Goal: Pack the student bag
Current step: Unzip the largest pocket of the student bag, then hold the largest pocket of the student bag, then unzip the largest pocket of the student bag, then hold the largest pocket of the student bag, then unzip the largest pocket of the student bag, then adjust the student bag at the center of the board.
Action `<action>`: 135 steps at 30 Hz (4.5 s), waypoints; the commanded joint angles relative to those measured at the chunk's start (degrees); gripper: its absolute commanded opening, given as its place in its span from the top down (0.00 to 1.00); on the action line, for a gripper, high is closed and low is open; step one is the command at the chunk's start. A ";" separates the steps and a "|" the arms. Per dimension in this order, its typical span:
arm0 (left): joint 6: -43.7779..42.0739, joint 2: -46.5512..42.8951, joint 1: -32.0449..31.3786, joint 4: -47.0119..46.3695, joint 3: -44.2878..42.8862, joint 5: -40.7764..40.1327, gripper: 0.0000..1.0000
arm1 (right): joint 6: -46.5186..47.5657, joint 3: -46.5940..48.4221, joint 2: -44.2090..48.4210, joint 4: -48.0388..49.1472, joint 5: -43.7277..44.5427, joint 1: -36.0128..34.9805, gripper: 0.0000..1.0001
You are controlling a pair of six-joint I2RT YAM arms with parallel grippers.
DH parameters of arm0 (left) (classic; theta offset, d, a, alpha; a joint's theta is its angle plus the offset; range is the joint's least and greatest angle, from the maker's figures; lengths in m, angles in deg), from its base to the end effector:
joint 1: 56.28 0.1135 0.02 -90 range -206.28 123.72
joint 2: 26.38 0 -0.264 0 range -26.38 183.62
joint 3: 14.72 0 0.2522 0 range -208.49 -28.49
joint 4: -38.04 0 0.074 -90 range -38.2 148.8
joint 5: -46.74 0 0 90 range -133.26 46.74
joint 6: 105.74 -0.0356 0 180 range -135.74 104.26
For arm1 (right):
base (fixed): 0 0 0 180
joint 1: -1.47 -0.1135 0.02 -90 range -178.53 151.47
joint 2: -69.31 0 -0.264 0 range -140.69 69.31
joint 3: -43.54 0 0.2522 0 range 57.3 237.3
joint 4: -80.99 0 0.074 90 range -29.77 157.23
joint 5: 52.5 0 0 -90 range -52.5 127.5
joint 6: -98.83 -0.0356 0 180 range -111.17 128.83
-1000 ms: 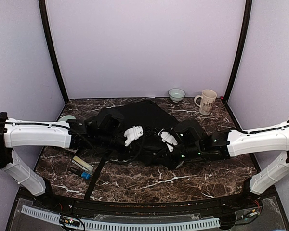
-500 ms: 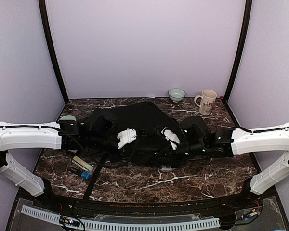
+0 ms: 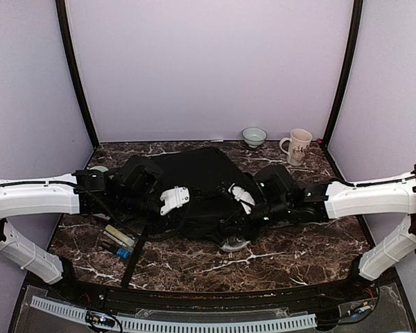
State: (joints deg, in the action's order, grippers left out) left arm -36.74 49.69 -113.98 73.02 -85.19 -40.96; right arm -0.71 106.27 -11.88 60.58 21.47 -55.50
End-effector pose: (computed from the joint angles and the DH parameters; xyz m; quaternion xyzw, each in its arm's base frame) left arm 0.1541 -0.2464 0.2738 0.5824 0.6970 -0.1489 0.3909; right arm 0.1569 0.2594 0.2266 -0.4144 0.7937 0.3395 0.2884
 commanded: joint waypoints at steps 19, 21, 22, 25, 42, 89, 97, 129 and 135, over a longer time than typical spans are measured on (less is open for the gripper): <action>30.54 -6.50 1.00 -6.57 4.43 -4.79 0.05 | -0.01 8.86 -10.56 4.88 -5.63 0.29 1.00; 30.76 -5.14 1.00 -6.25 4.41 -4.59 0.05 | -0.29 9.13 -10.56 5.35 -5.67 0.15 1.00; 30.95 -4.67 1.00 -6.60 4.60 -3.74 0.05 | -0.31 9.39 -10.57 5.35 -5.68 0.13 1.00; 32.81 -3.89 1.00 -9.79 6.69 -1.71 0.05 | -0.53 9.13 -8.77 6.58 -6.08 0.11 1.00; 28.91 0.96 1.00 -17.25 8.57 -3.02 1.00 | -2.28 7.24 -6.60 9.72 -6.97 -0.25 1.00; 31.52 10.17 1.00 -4.22 -6.53 3.67 0.12 | -0.39 5.87 -3.07 5.91 -3.52 -1.94 1.00; 30.14 10.07 1.00 -4.41 -5.16 0.88 0.65 | -0.91 6.19 -2.95 7.35 -2.65 -2.53 1.00; 17.33 4.00 1.00 -8.03 3.01 -2.94 1.00 | -0.42 -7.51 16.08 -5.56 2.91 3.18 1.00; 6.30 13.30 1.77 -9.70 -4.50 -8.05 1.00 | -5.52 -8.62 20.76 -7.07 11.77 -6.38 1.00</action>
State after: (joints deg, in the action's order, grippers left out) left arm -21.02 58.11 -114.33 63.11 -85.85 -39.41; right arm -2.48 97.53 5.30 51.62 29.60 -56.27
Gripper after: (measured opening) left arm 0.032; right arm 0.012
